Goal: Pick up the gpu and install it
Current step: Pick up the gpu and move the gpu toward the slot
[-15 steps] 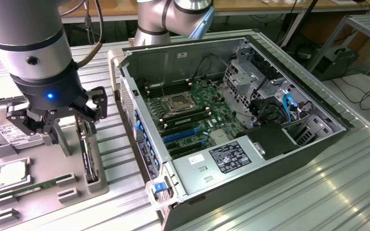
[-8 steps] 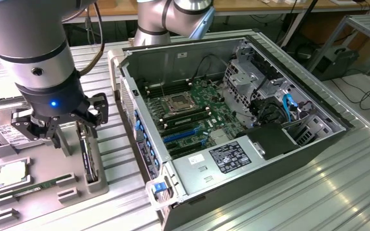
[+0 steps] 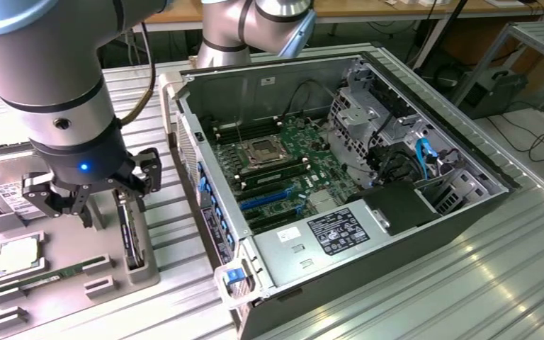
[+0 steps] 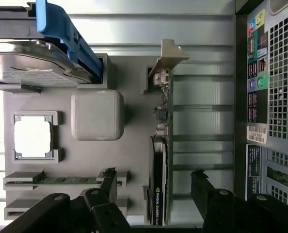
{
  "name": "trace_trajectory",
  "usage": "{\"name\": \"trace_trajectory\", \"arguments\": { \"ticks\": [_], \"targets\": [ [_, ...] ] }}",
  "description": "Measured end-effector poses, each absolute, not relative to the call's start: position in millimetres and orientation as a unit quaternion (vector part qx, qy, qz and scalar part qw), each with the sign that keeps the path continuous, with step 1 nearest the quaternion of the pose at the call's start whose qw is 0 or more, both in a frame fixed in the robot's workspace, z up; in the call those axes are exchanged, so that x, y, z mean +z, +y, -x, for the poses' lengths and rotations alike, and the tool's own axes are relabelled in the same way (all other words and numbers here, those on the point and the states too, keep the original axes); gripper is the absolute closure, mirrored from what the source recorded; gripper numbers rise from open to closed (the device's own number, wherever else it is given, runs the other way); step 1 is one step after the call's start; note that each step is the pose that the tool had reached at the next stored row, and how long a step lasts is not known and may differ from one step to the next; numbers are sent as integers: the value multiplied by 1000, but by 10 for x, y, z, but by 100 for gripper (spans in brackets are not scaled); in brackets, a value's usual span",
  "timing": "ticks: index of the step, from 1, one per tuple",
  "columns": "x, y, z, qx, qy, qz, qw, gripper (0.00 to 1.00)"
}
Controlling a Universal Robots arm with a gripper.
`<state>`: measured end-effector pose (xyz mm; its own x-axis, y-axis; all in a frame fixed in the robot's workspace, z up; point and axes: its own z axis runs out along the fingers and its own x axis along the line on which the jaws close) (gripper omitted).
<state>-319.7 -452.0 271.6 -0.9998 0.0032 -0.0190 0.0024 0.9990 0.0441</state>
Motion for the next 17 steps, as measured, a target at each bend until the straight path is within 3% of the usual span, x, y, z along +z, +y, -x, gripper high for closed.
{"name": "trace_trajectory", "arguments": {
  "ticks": [17],
  "targets": [
    [2683, -4524, 3197, 22, 1000, -1, 9, 28]
  ]
}}
